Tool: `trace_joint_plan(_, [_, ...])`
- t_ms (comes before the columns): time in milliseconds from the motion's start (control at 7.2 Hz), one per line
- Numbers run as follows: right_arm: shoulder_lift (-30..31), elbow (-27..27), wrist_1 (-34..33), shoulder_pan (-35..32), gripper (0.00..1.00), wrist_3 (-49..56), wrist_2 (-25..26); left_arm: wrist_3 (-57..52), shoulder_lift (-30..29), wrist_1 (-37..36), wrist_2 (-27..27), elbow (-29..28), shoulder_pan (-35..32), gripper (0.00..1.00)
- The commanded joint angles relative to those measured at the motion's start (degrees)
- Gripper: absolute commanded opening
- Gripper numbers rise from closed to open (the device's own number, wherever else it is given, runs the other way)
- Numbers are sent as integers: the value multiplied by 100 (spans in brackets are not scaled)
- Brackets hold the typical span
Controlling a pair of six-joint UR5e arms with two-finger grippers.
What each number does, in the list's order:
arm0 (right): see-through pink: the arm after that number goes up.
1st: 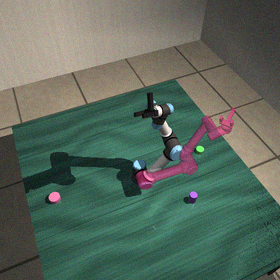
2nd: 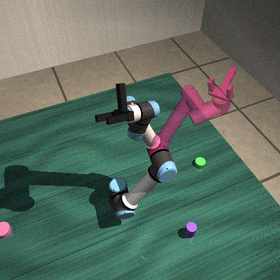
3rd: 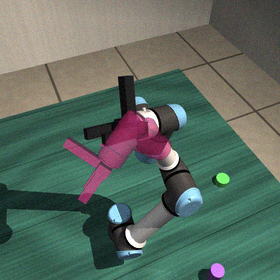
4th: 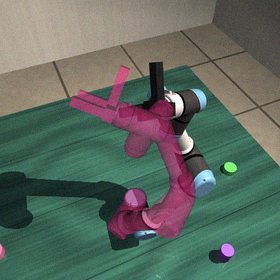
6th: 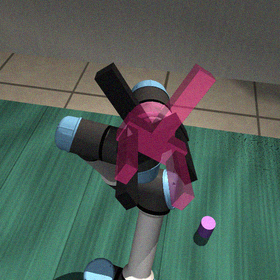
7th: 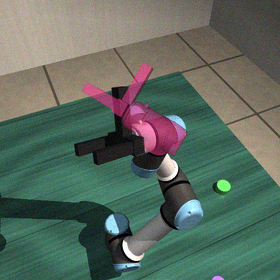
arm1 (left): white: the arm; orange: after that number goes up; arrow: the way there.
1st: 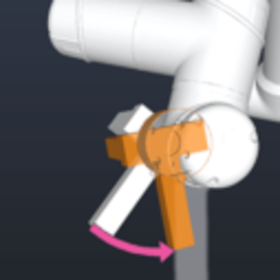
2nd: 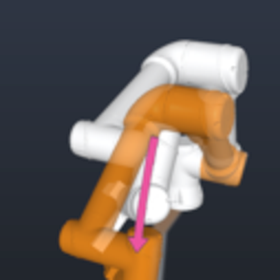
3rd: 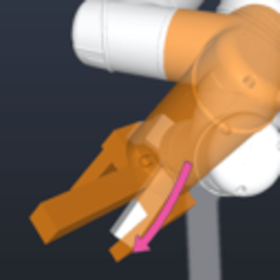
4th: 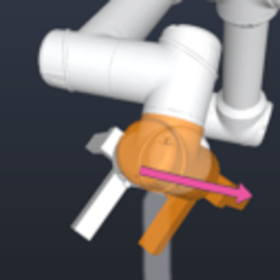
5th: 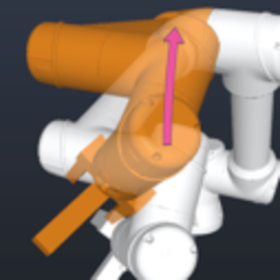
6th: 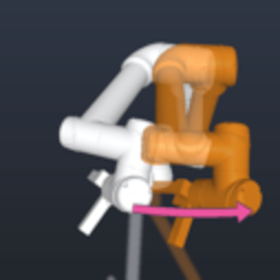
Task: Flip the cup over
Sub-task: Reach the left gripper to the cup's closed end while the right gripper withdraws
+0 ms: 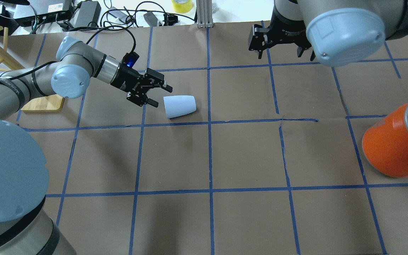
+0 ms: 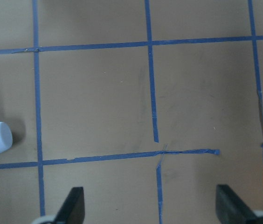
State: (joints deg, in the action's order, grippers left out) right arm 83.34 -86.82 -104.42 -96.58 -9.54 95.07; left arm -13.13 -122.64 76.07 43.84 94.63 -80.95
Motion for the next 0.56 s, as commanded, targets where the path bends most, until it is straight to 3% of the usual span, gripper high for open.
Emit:
trace_joint_plan(0, [225, -37, 114, 533, 100, 642, 29, 3, -260, -13, -69, 20, -9, 100])
trace_joint_plan(139, [305, -46, 202, 683, 100, 733, 20, 29, -269, -22, -86, 11, -35, 92])
trace_joint_plan(417, [507, -46, 1113, 694, 100, 734, 29, -14, -304, -48, -646, 2, -44, 40])
